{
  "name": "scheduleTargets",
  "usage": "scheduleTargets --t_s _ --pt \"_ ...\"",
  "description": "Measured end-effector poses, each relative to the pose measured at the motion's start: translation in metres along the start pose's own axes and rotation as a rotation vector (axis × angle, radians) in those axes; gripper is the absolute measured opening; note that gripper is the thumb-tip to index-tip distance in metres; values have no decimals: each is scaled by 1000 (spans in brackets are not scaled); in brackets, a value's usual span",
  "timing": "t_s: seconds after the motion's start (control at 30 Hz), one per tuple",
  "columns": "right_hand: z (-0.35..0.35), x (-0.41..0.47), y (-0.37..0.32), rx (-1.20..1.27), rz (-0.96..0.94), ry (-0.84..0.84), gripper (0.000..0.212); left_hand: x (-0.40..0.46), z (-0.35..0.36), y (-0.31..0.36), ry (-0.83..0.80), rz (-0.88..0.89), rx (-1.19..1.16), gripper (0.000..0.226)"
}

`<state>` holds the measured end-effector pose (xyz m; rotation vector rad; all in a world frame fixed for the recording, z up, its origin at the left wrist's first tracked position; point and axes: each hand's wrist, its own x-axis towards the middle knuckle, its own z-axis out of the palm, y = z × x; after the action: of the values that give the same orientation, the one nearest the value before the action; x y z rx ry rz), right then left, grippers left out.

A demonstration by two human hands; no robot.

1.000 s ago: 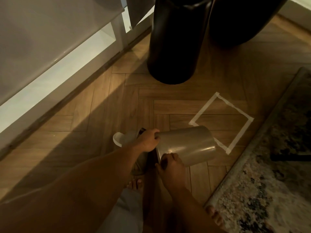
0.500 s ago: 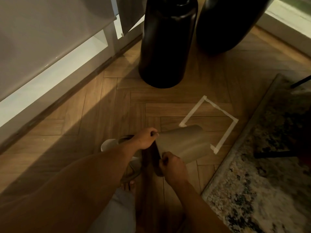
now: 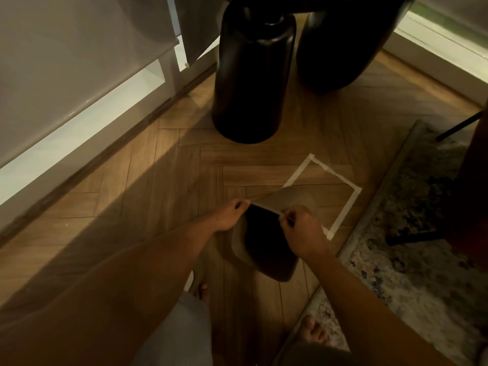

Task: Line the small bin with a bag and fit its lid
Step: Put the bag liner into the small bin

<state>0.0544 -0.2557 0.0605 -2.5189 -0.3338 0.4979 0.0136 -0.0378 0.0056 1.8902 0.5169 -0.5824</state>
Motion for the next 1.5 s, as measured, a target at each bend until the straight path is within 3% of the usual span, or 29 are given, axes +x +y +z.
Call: scheduleTargets --t_s 0.2,0.33,0.5,0.63,0.7,0.8,0.93,1.03,1.17,1.5 --pt "-41 -2 18 253 150 -53 14 -8 0 1 -75 5 51 73" --pt "-62 -15 30 431 203 -8 20 -34 -4 34 -119 94 137 28" --pt "-78 -21 30 540 269 179 19 -48 -1 54 -16 240 166 20" --pt "-90 -50 30 370 178 239 57 -60 7 69 59 267 128 49" --pt "-93 -67 34 210 69 188 73 -63 11 75 117 303 151 50" --pt "-89 -83 40 157 -18 109 95 -66 15 80 208 345 212 46" --pt "-75 -92 43 161 19 -21 129 -66 24 78 209 332 170 52" --pt "-66 -93 49 147 55 -52 141 -63 37 72 189 295 165 53" --pt "-49 -91 61 107 84 -39 147 -61 52 65 97 285 153 68" --pt "-28 -76 95 223 230 -80 136 -30 78 54 -69 253 166 86"
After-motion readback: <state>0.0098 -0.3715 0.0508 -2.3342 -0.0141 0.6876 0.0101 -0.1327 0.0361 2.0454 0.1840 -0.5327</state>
